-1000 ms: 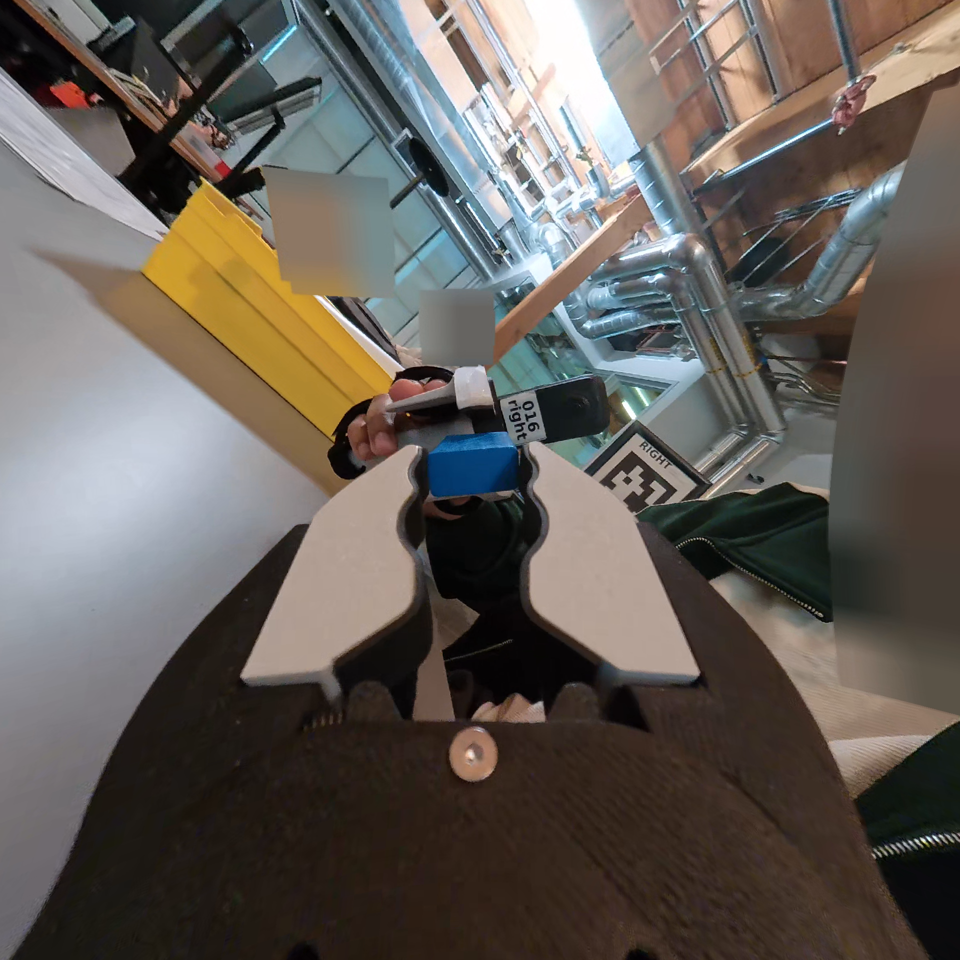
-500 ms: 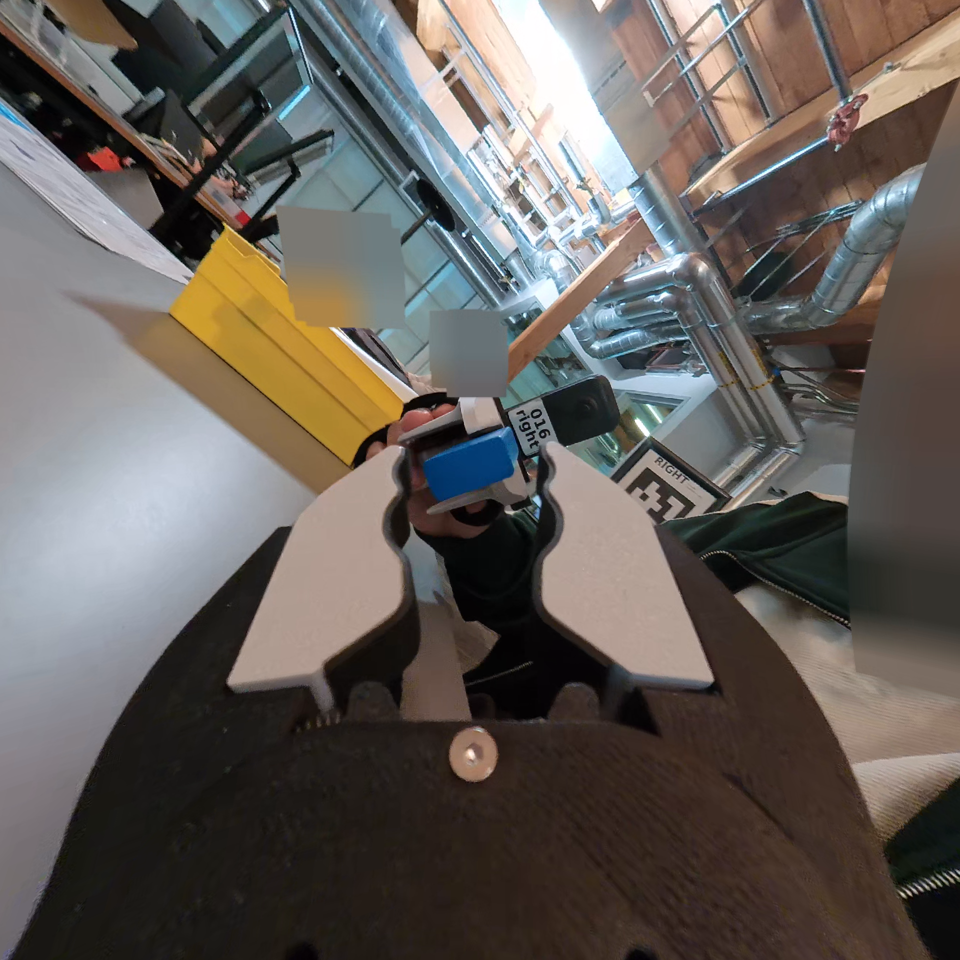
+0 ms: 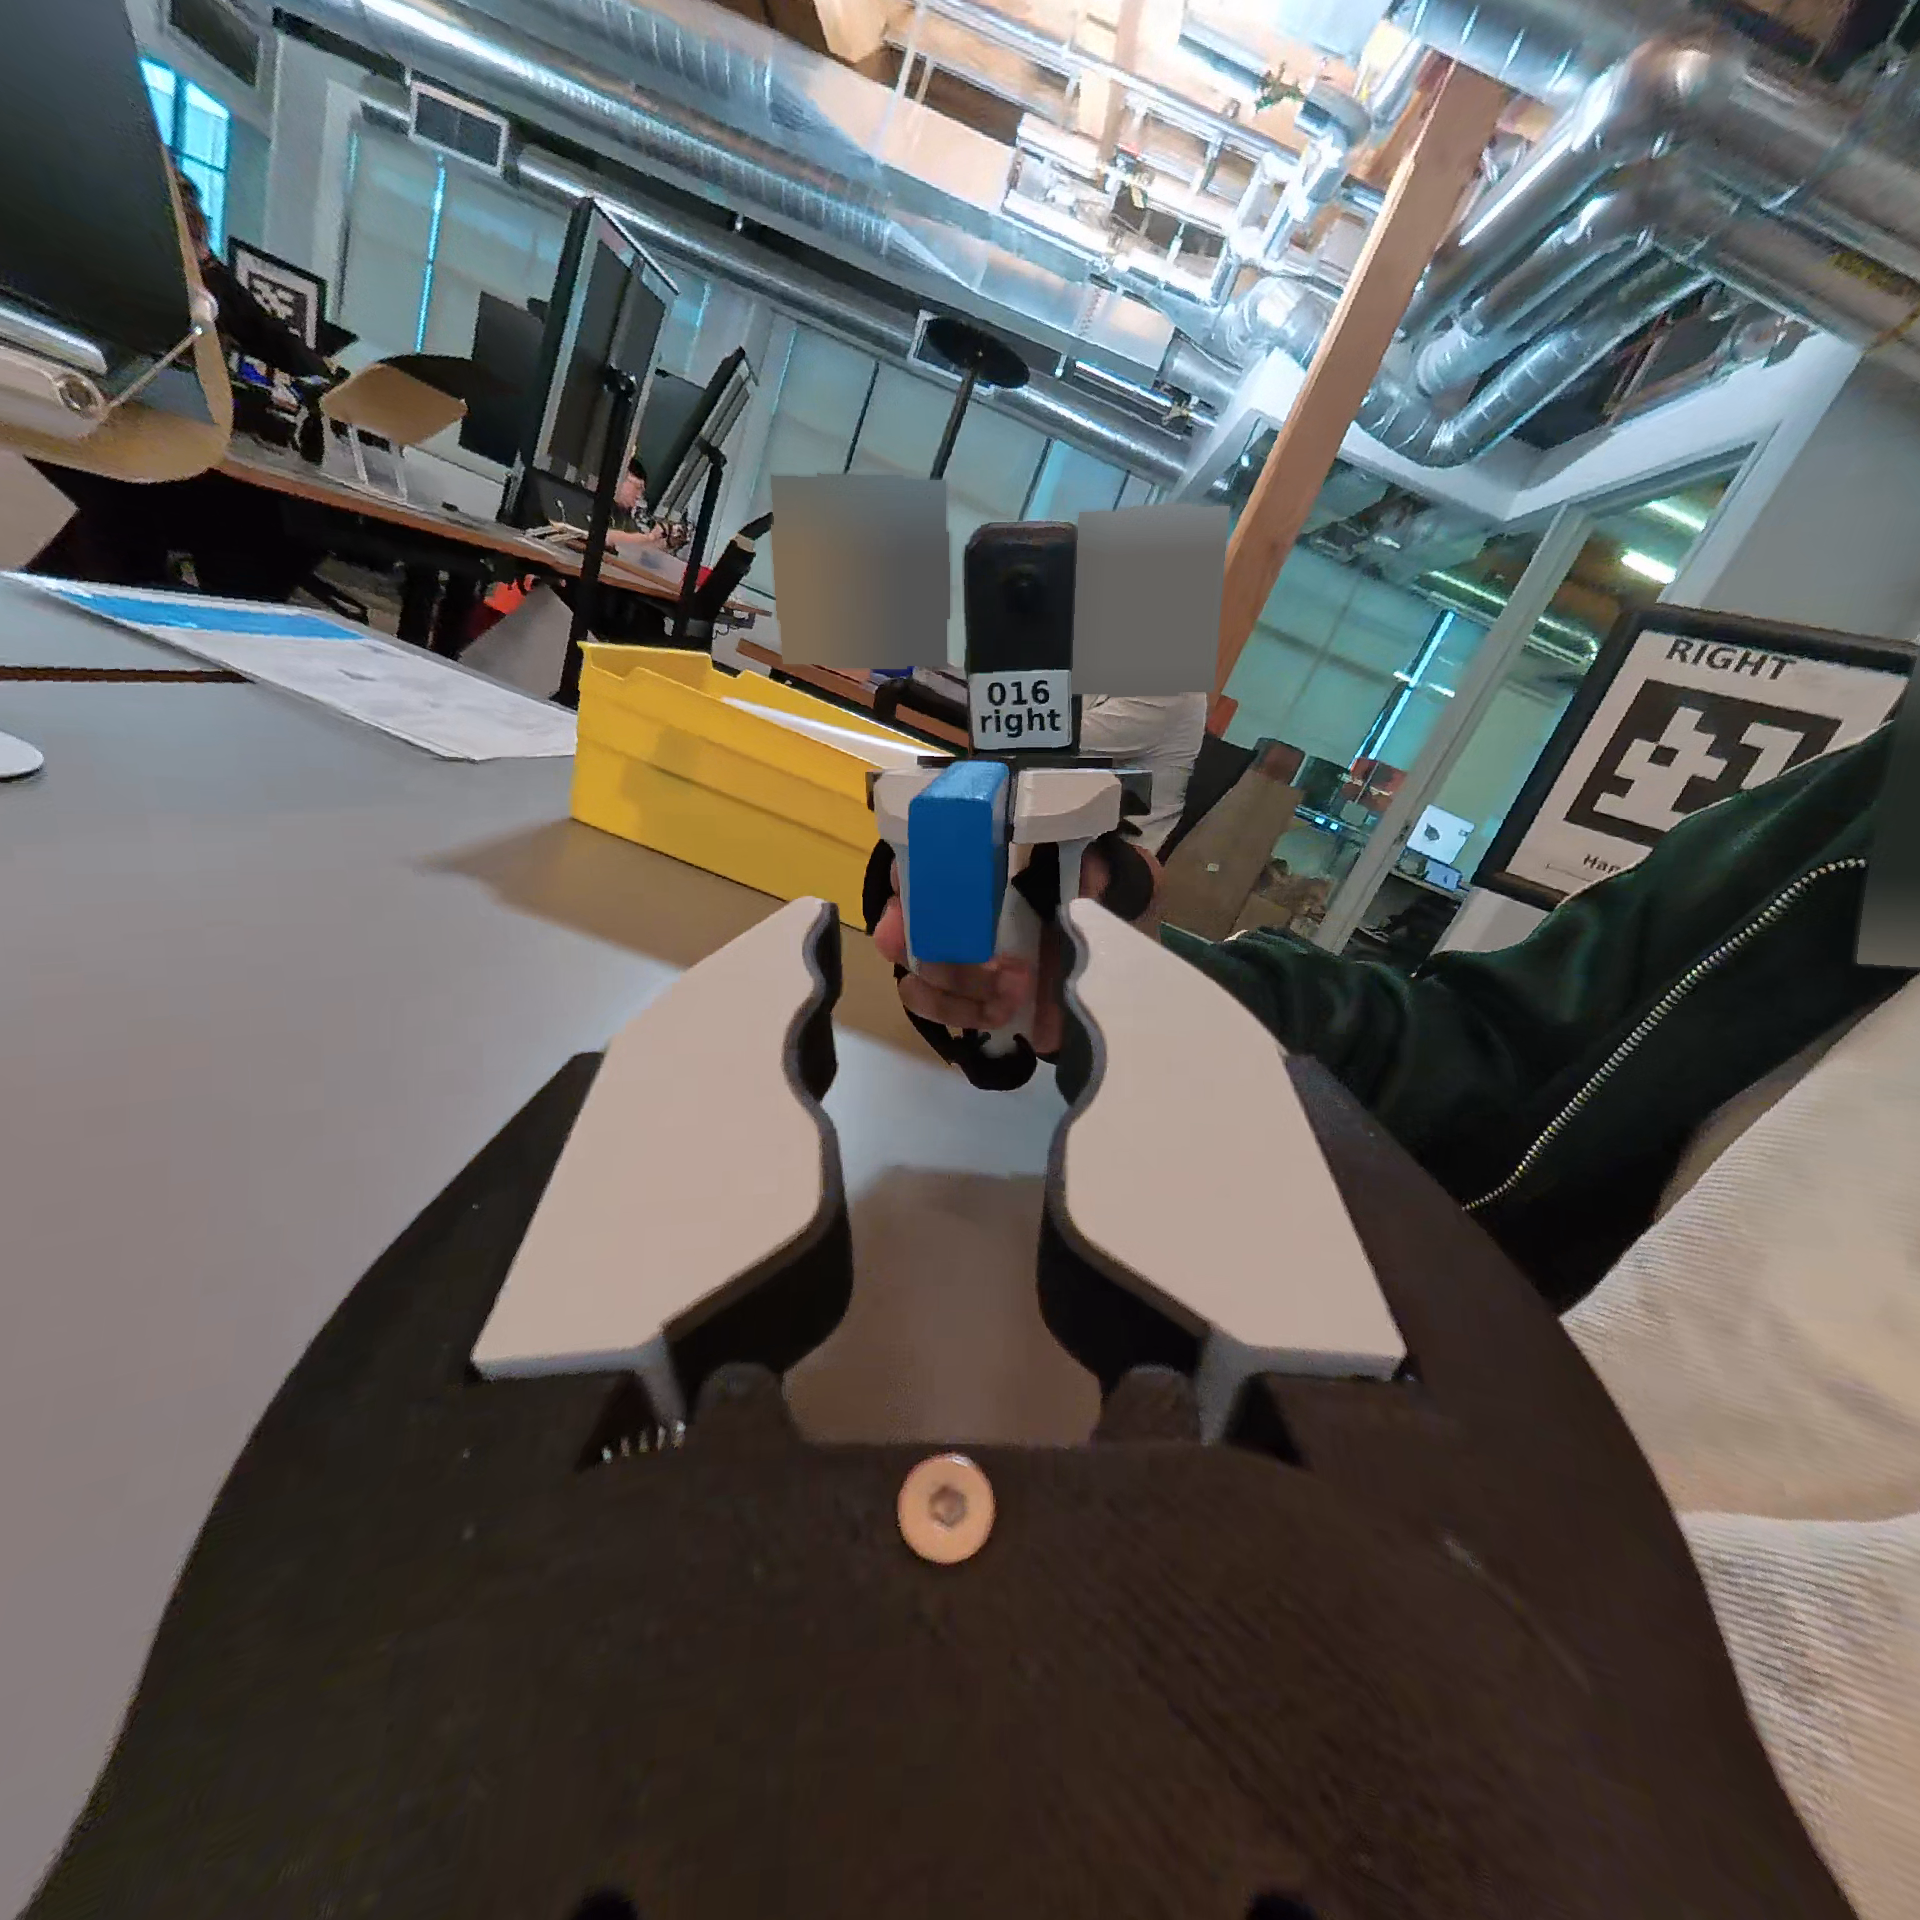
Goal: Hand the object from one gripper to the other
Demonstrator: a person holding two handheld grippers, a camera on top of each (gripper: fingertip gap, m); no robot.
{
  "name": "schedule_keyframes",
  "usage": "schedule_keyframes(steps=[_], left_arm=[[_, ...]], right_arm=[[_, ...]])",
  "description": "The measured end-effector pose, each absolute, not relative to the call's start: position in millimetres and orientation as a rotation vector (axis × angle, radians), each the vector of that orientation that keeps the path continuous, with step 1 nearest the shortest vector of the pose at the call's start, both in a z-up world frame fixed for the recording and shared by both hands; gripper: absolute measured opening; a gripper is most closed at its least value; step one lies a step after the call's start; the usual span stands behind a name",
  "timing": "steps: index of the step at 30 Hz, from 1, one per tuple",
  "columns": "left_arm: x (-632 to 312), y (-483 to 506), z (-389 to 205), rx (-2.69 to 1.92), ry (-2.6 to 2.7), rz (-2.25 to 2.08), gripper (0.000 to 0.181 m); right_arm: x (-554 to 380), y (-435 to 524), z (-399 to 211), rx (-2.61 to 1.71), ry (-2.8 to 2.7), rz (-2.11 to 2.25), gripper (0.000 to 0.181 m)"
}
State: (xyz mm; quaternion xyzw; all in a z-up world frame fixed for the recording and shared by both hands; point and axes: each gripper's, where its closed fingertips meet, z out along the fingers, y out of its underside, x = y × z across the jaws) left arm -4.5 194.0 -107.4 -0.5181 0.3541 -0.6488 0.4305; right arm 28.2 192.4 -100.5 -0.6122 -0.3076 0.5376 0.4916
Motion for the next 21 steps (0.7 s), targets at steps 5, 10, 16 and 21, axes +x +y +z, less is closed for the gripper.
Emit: schedule_keyframes(steps=[5, 10, 16, 21], left_arm=[[-5.2, 190.1, -106.6, -1.274, 0.911, -1.619, 0.02], [-5.2, 187.9, -106.7, -1.275, 0.924, -1.627, 0.015], [-6.3, 190.6, -108.2, -1.355, 0.893, -1.652, 0.015], [-14.1, 204.2, -108.8, -1.425, 0.751, -1.739, 0.015]], right_arm=[[21.3, 188.1, -104.8, -1.51, -0.764, 1.362, 0.015], [19.8, 187.7, -106.5, -1.516, -0.77, 1.363, 0.016], [19.2, 191.2, -109.0, -1.492, -0.767, 1.329, 0.016], [23.8, 211.3, -114.2, -1.471, -0.717, 1.099, 0.062]])
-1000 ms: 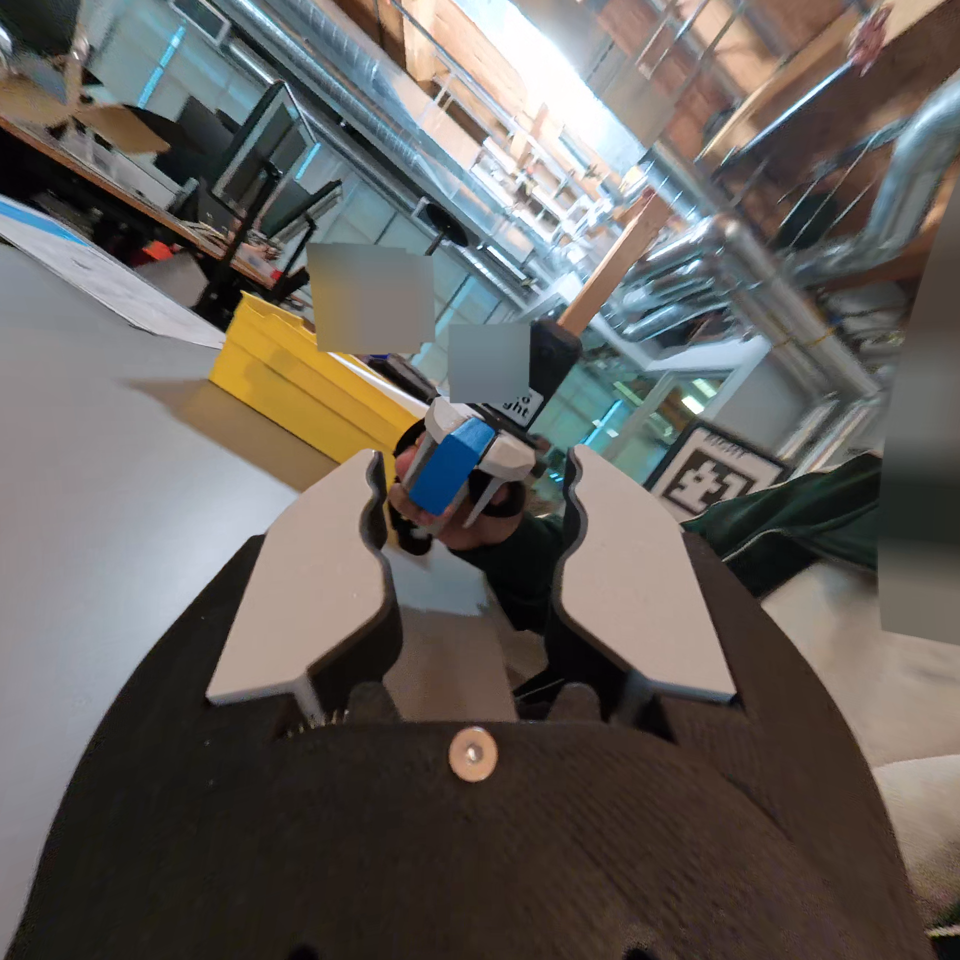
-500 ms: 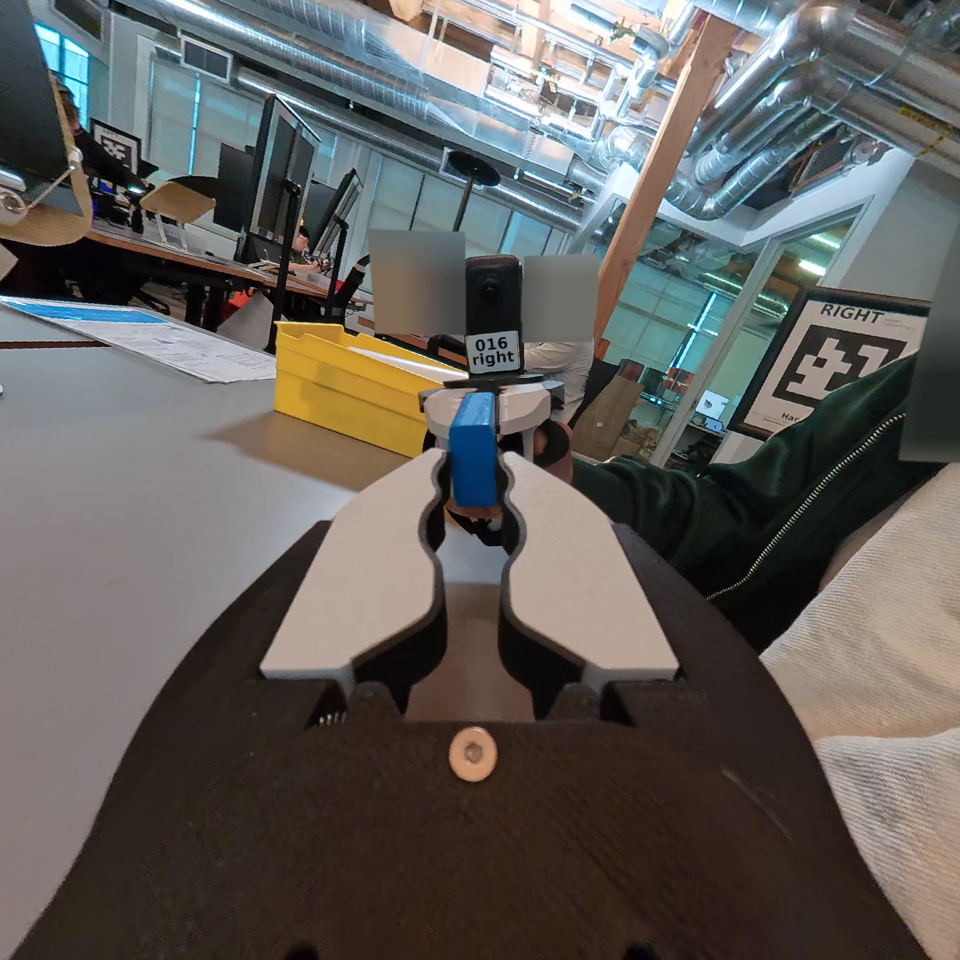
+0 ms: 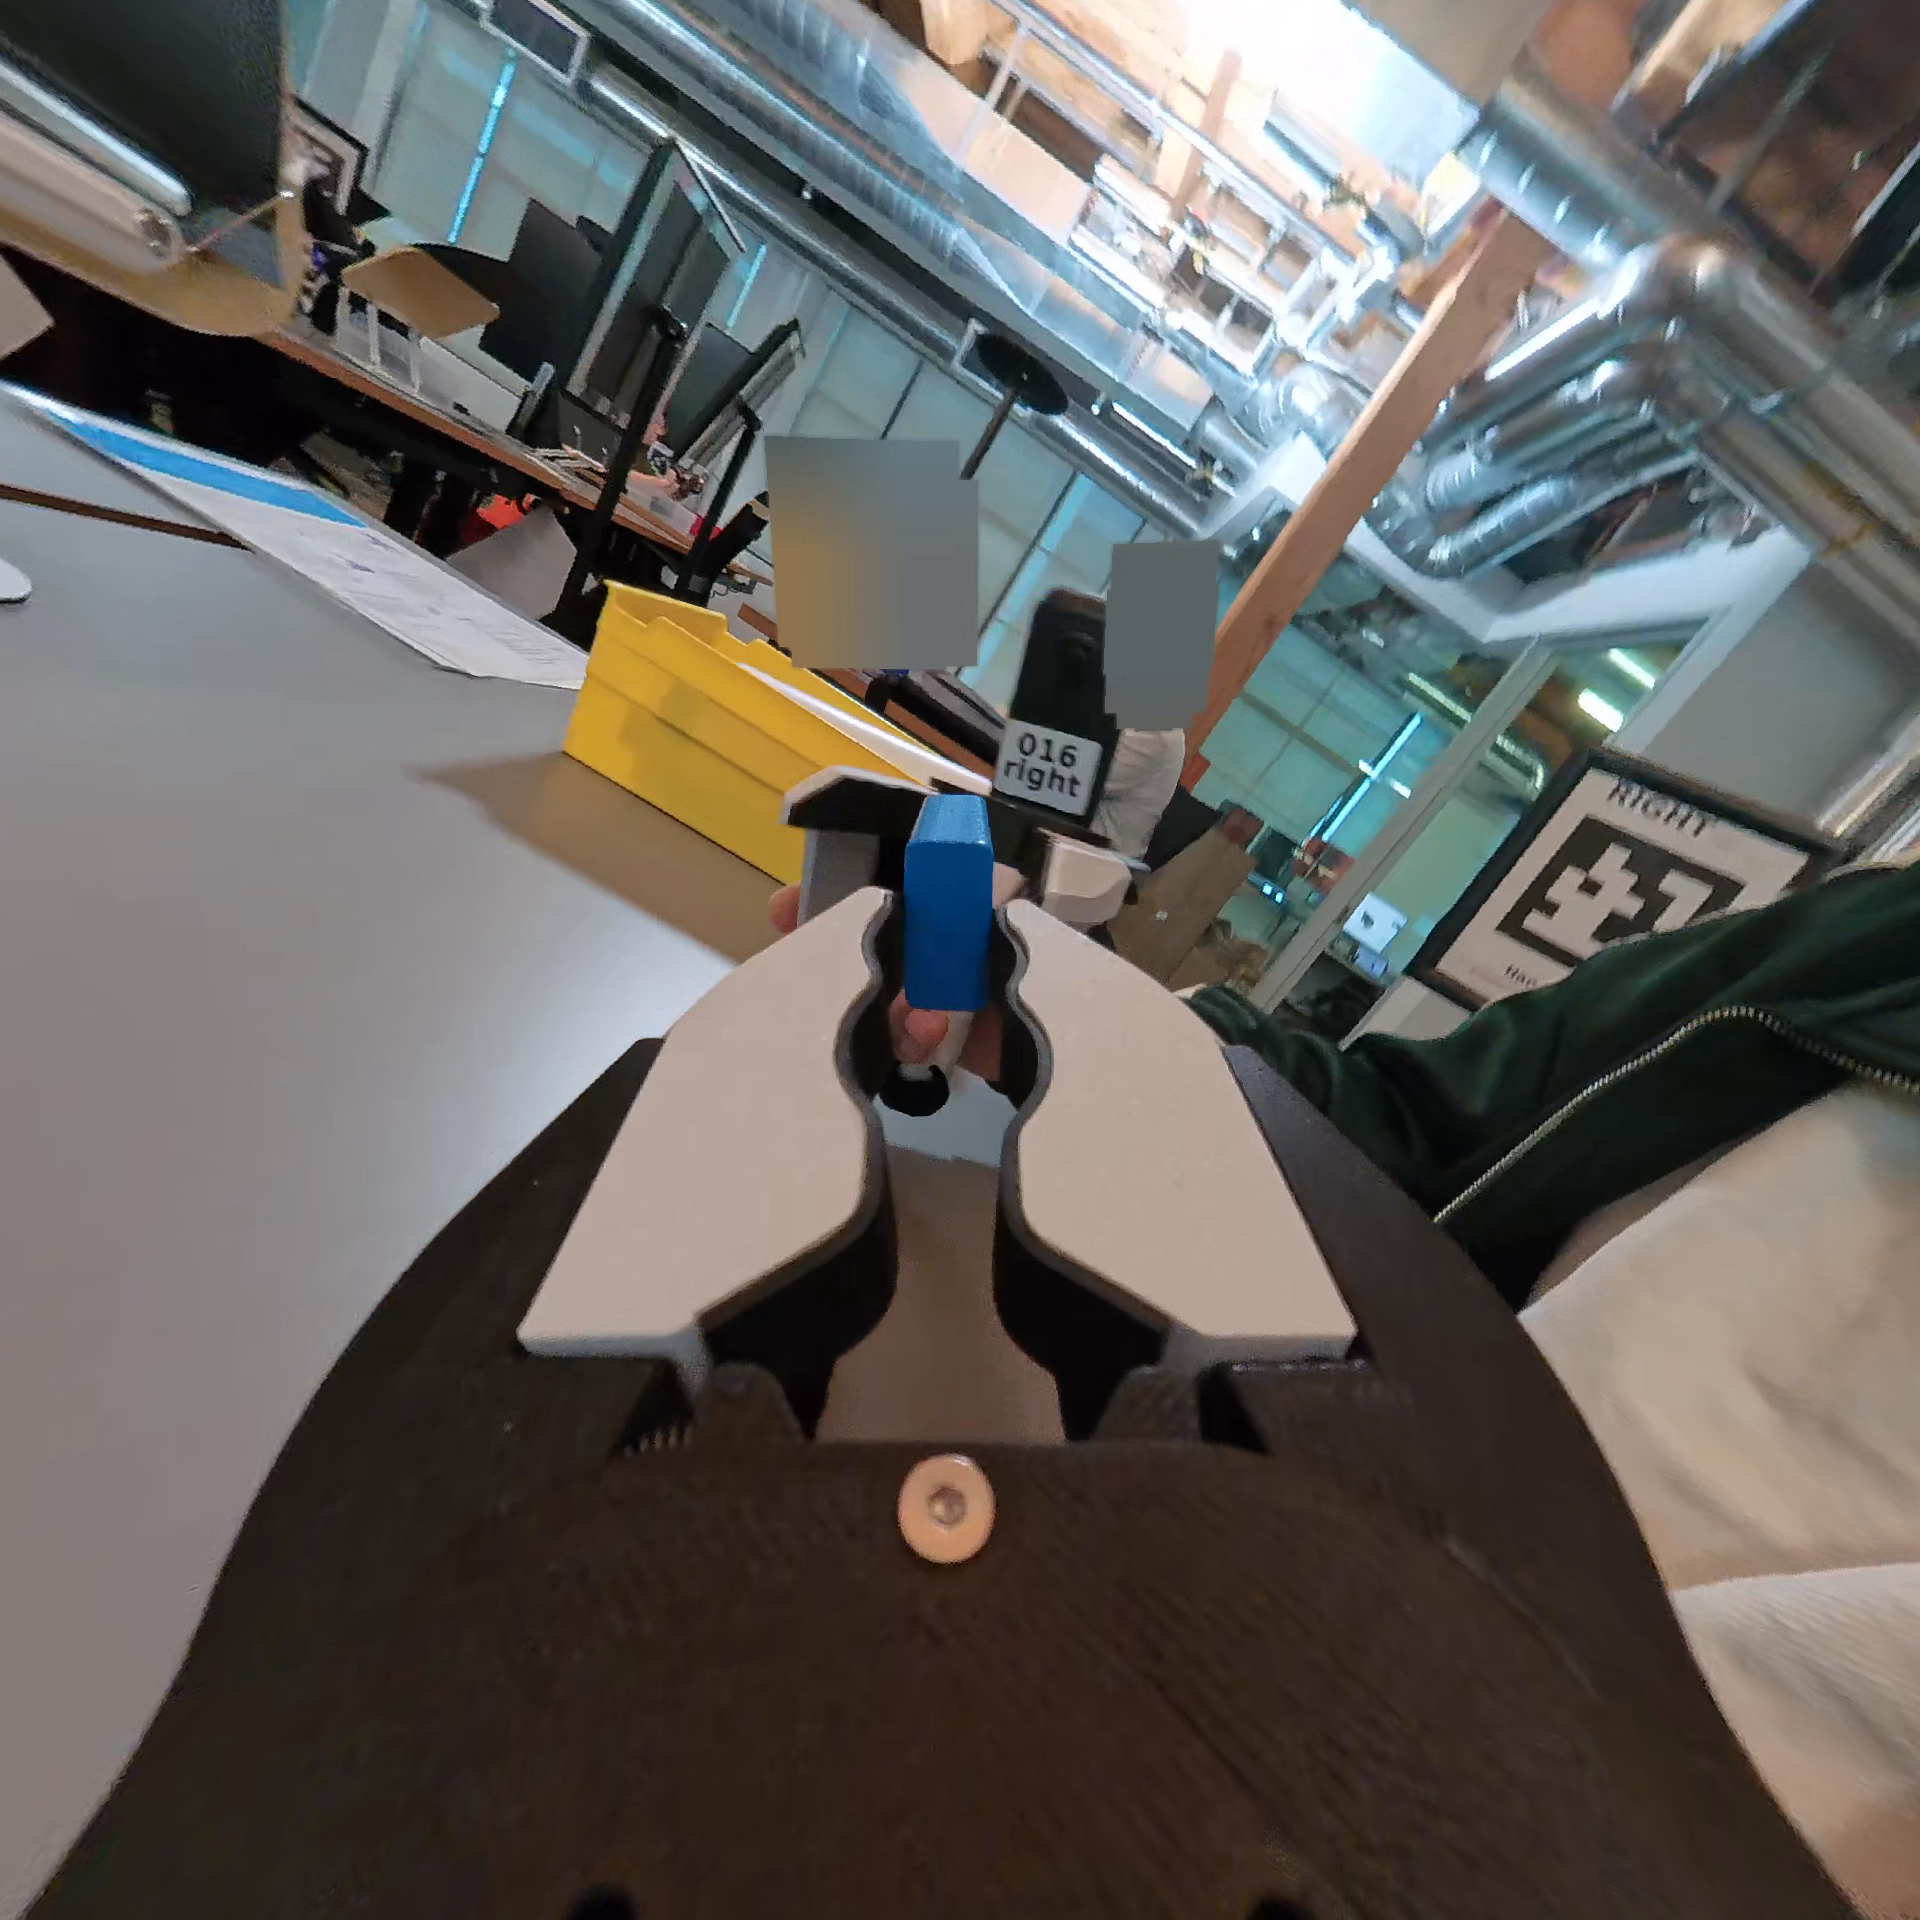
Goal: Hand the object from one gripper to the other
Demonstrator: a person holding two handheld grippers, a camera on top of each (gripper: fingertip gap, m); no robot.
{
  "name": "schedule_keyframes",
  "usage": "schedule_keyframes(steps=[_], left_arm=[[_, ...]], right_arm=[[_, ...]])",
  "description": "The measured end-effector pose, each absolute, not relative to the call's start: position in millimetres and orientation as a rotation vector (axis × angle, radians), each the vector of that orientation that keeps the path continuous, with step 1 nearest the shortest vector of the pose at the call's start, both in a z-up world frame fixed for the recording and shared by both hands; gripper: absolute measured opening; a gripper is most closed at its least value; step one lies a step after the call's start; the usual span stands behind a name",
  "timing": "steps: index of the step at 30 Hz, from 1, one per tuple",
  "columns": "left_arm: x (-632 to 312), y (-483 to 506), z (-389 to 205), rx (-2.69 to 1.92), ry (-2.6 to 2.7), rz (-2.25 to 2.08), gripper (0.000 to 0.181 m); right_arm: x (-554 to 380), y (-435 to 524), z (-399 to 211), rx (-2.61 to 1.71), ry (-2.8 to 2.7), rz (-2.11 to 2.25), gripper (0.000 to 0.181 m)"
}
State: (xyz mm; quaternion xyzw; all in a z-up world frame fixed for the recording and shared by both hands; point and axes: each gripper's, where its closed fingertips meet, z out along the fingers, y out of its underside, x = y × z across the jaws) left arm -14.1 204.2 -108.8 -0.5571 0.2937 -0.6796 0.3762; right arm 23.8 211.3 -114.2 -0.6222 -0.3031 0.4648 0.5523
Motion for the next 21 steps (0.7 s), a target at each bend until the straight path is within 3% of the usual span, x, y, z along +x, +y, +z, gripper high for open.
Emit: schedule_keyframes(steps=[4, 6, 8, 13, 21], left_arm=[[-21.2, 222.6, -120.6, -1.551, 0.629, -1.688, 0.015], [-23.2, 232.9, -135.7, -1.681, 0.622, -1.49, 0.016], [-21.6, 232.7, -137.1, -1.708, 0.668, -1.362, 0.016], [-12.2, 225.0, -143.7, -1.76, 0.731, -1.311, 0.017], [-1.4, 215.5, -149.7, -1.791, 0.787, -1.345, 0.016]], right_arm=[[38.7, 227.2, -115.4, -1.498, -0.763, 0.636, 0.066], [51.5, 234.4, -126.8, -1.602, -0.859, 0.238, 0.047], [43.3, 231.3, -132.4, -1.571, -0.984, 0.02, 0.045], [24.0, 230.5, -162.7, -1.548, -1.19, -0.209, 0.056], [24.0, 229.9, -168.0, -1.477, -1.293, -0.356, 0.043]])
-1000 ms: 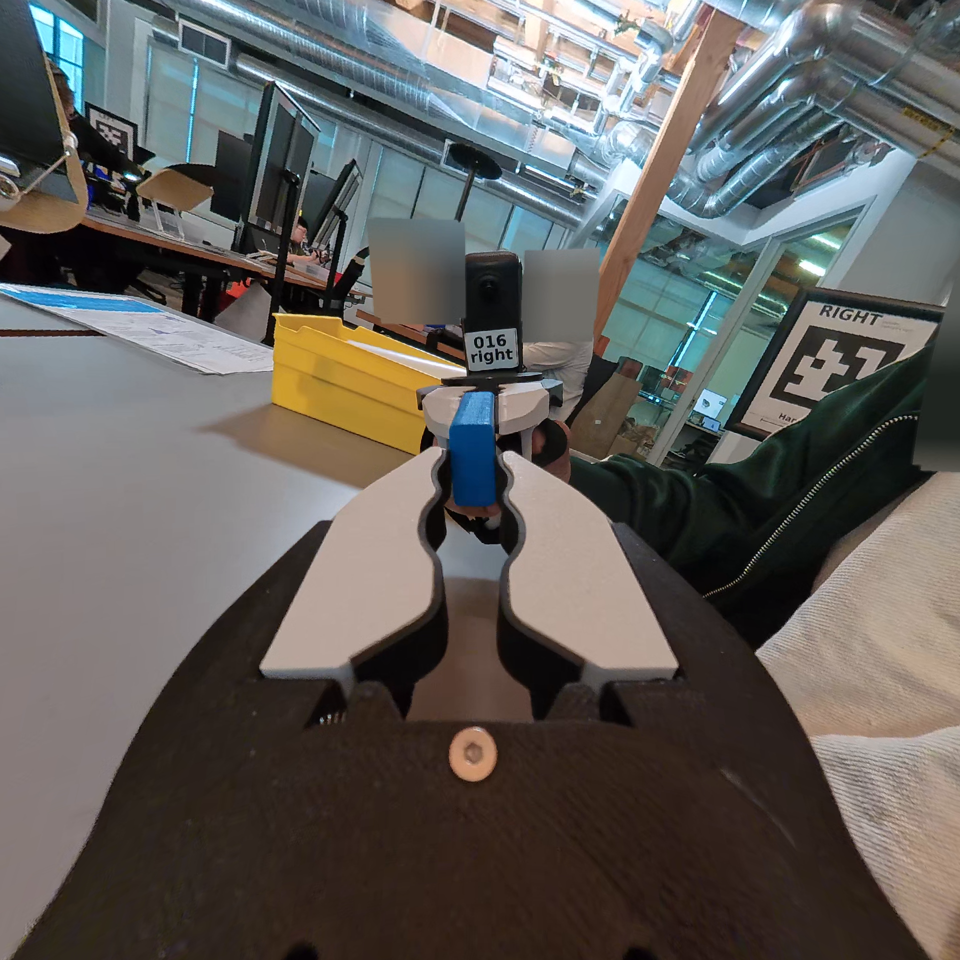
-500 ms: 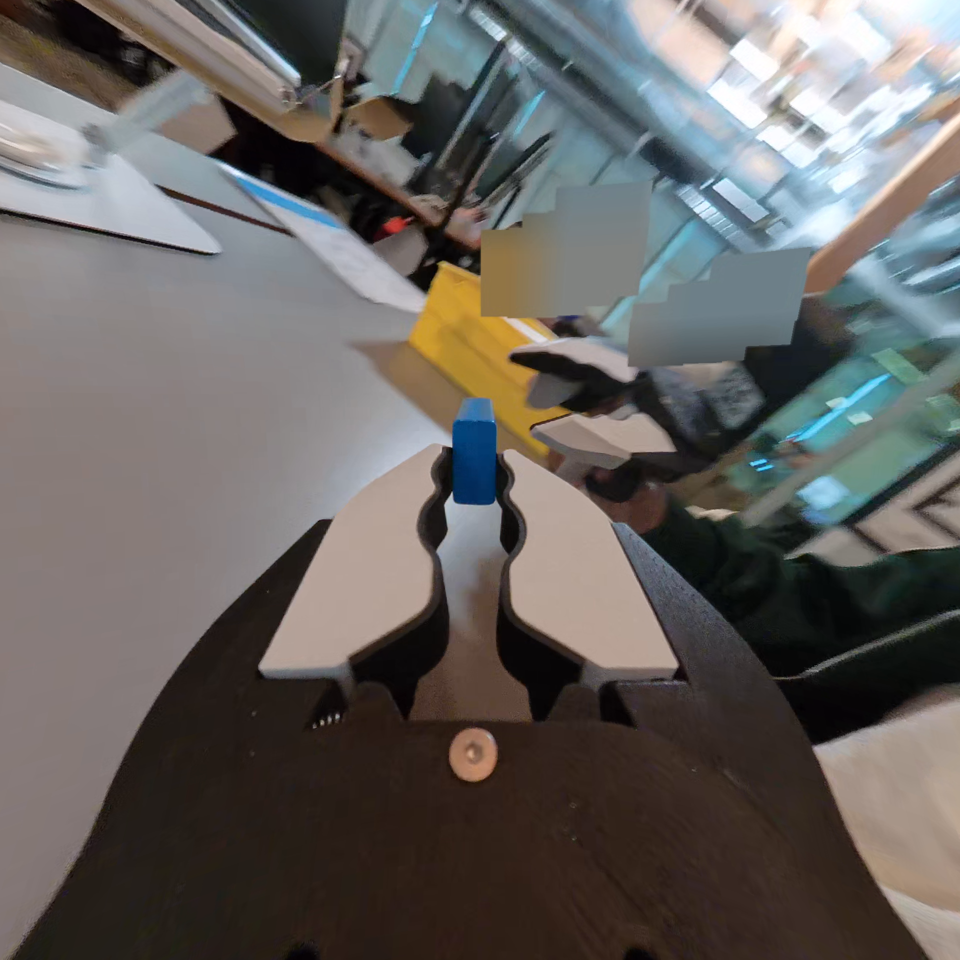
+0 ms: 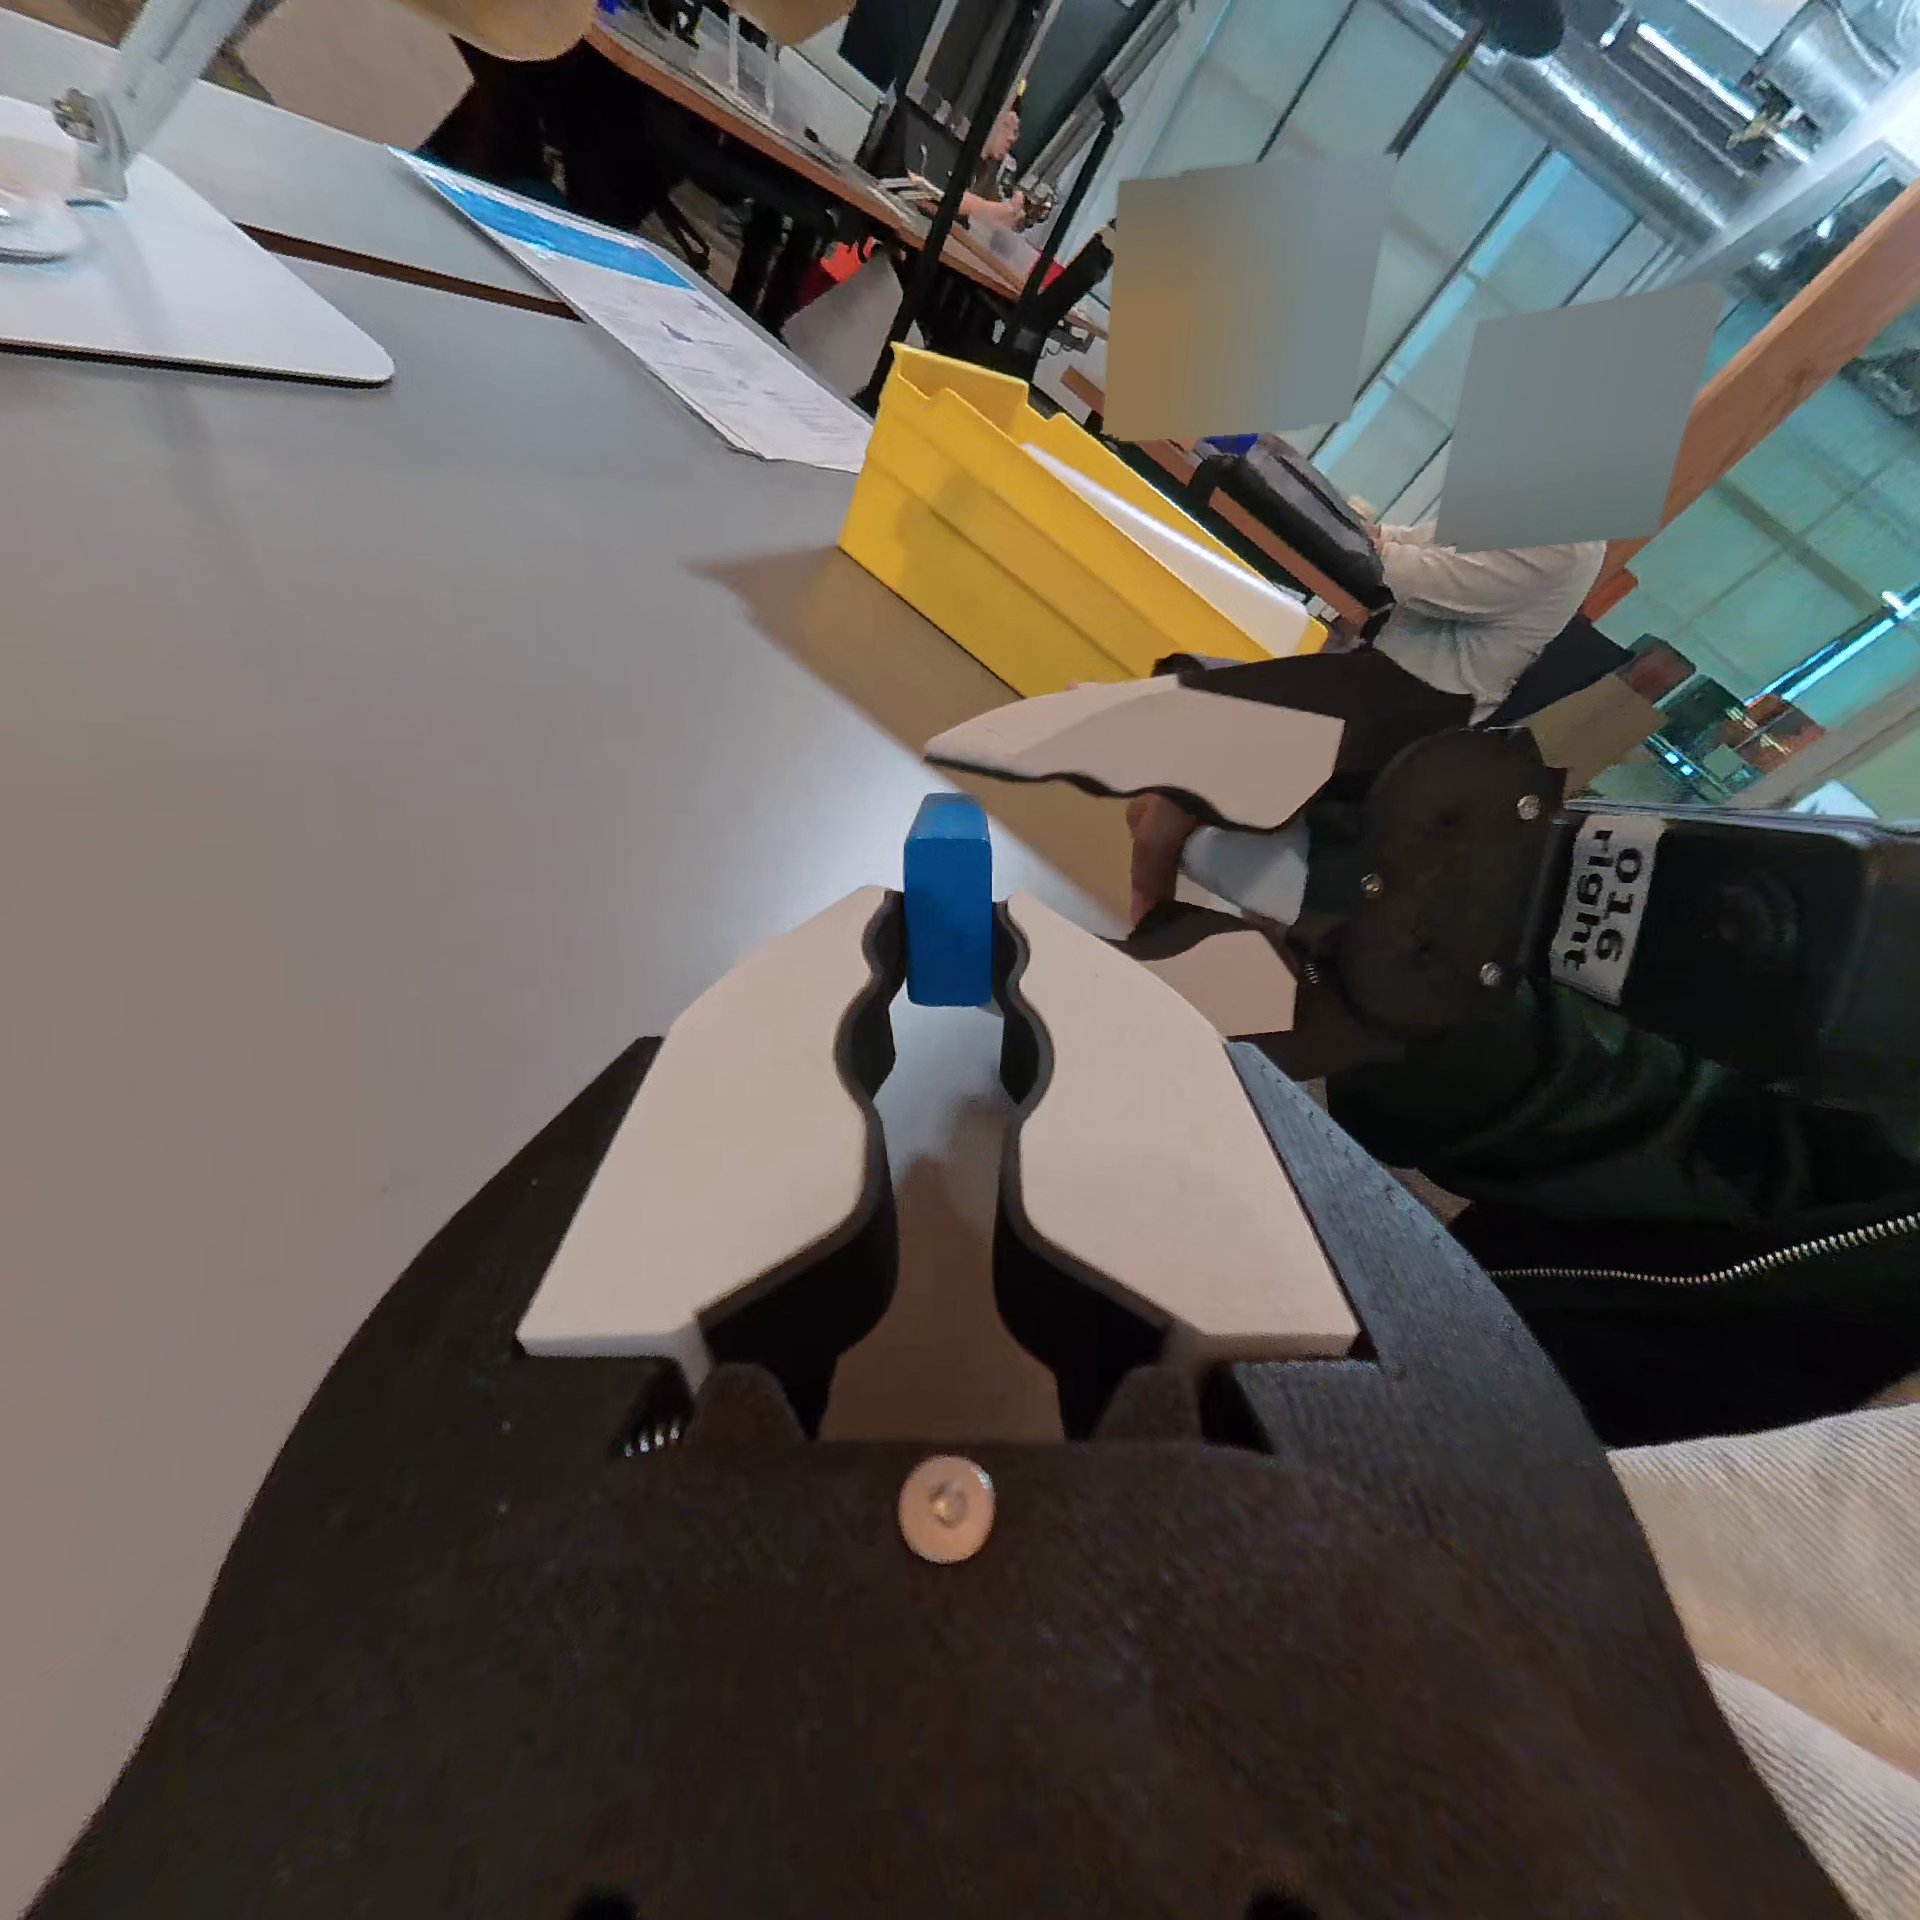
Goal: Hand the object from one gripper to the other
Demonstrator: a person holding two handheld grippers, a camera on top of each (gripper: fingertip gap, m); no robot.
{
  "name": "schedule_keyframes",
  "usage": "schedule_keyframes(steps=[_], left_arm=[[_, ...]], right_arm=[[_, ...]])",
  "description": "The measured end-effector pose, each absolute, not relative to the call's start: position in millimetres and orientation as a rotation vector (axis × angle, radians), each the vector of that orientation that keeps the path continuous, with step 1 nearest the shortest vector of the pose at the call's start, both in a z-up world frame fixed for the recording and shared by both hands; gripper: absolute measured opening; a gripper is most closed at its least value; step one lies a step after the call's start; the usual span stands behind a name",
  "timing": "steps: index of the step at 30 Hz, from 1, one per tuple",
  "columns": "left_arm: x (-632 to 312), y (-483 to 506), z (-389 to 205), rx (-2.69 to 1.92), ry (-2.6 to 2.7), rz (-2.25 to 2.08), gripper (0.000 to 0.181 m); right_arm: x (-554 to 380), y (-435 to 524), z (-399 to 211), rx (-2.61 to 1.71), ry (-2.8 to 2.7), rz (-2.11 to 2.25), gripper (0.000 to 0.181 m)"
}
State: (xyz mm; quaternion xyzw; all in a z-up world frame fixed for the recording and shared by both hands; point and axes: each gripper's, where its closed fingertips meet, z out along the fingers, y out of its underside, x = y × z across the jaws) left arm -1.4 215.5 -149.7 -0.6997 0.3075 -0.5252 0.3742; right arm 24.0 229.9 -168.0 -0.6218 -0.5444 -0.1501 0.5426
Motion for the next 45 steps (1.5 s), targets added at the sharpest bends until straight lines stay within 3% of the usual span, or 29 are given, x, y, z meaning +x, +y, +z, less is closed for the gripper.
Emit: schedule_keyframes(steps=[1, 8, 11, 17, 24, 28, 30, 38, 42, 45], left_arm=[[-0.4, 214.4, -149.7, -1.789, 0.794, -1.35, 0.016], [-0.7, 212.2, -139.0, -1.64, 0.826, -1.375, 0.019], [0.7, 211.1, -133.3, -1.573, 0.837, -1.407, 0.043], [3.6, 201.4, -120.1, -1.441, 0.842, -1.541, 0.056], [0.4, 193.8, -105.5, -1.341, 0.831, -1.622, 0.05], [-4.8, 193.4, -96.3, -1.287, 0.787, -1.683, 0.049], [-6.0, 186.9, -93.6, -1.258, 0.824, -1.717, 0.032], [-3.9, 191.5, -100.8, -1.371, 0.816, -1.706, 0.032], [-6.4, 196.7, -103.3, -1.419, 0.74, -1.82, 0.033], [-5.8, 198.4, -110.0, -1.495, 0.644, -2.027, 0.033]], right_arm=[[24.9, 230.2, -171.9, -1.491, -1.304, -0.367, 0.034], [24.2, 227.9, -166.0, -1.55, -1.26, -0.276, 0.033], [27.4, 229.3, -161.0, -1.605, -1.168, -0.112, 0.033], [14.6, 214.6, -141.3, -1.661, -0.946, 0.55, 0.033], [-8.5, 190.3, -128.5, -1.61, -0.885, 1.043, 0.033], [-19.0, 181.7, -129.1, -1.611, -0.891, 1.139, 0.033], [-22.3, 181.0, -130.5, -1.624, -0.871, 1.176, 0.033], [-22.6, 182.9, -134.0, -1.622, -0.821, 1.256, 0.034], [-12.2, 193.3, -124.7, -1.487, -0.821, 1.14, 0.084], [-2.5, 188.0, -102.3, -1.266, -0.889, 1.011, 0.093]])
